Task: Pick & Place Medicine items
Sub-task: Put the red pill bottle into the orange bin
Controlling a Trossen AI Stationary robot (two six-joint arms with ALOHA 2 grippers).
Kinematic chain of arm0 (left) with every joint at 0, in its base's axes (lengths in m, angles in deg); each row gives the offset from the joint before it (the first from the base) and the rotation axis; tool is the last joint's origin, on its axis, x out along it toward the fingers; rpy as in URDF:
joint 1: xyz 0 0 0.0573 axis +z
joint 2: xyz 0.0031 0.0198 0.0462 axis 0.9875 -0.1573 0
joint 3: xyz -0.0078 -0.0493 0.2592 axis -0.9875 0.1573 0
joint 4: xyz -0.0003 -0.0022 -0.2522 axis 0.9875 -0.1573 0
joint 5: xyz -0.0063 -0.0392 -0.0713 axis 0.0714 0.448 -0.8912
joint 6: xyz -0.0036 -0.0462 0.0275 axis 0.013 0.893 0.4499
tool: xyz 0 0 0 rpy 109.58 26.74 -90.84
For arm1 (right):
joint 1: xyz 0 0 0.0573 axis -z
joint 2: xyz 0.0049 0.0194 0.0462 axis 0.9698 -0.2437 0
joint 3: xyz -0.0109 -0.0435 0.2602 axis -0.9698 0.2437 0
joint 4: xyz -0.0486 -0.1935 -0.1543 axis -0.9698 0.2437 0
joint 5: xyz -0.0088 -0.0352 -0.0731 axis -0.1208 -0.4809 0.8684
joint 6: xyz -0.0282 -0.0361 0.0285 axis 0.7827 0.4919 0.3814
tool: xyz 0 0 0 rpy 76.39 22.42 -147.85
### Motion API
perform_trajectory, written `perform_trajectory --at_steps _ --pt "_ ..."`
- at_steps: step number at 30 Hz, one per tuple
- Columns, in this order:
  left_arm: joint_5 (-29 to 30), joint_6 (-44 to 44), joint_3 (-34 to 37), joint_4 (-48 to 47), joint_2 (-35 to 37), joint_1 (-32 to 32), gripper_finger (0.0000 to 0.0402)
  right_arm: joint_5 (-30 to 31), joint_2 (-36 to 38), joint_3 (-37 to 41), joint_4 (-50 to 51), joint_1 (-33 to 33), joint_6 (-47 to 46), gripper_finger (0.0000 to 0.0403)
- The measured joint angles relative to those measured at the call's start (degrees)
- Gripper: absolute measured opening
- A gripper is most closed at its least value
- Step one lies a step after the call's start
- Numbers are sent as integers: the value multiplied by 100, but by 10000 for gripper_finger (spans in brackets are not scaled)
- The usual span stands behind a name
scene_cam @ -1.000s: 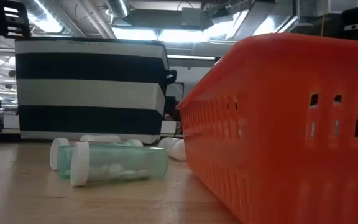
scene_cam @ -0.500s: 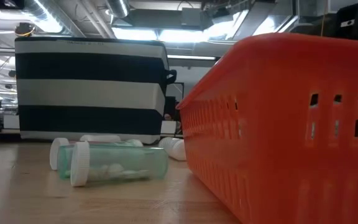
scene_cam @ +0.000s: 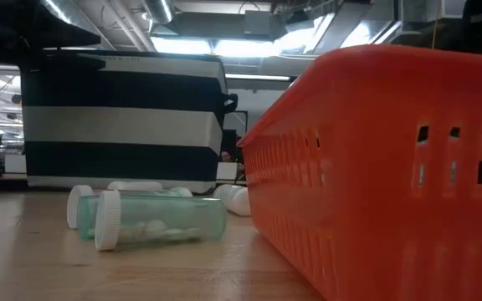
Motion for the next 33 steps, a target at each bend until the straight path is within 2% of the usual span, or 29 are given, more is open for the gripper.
perform_trajectory --at_steps 5,10,17,21,23,28,33 --pt "-80 318 0 2 0 -2 247 47 0 0 -98 0 -270 220" --pt "318 298 0 72 0 0 247 1305 0 0 -213 0 -435 220" --pt "328 265 0 170 0 4 247 2543 -4 0 -119 0 -633 220" --pt "810 21 0 264 1 15 247 3094 -4 0 -120 0 -562 220" --pt "1030 2 0 286 0 16 247 3283 -4 0 -119 0 -568 220" --pt "729 546 0 -150 0 22 247 3394 -4 0 -119 0 -596 220" --pt "1179 660 9 -261 2 22 247 3530 -4 0 -120 2 -606 220"
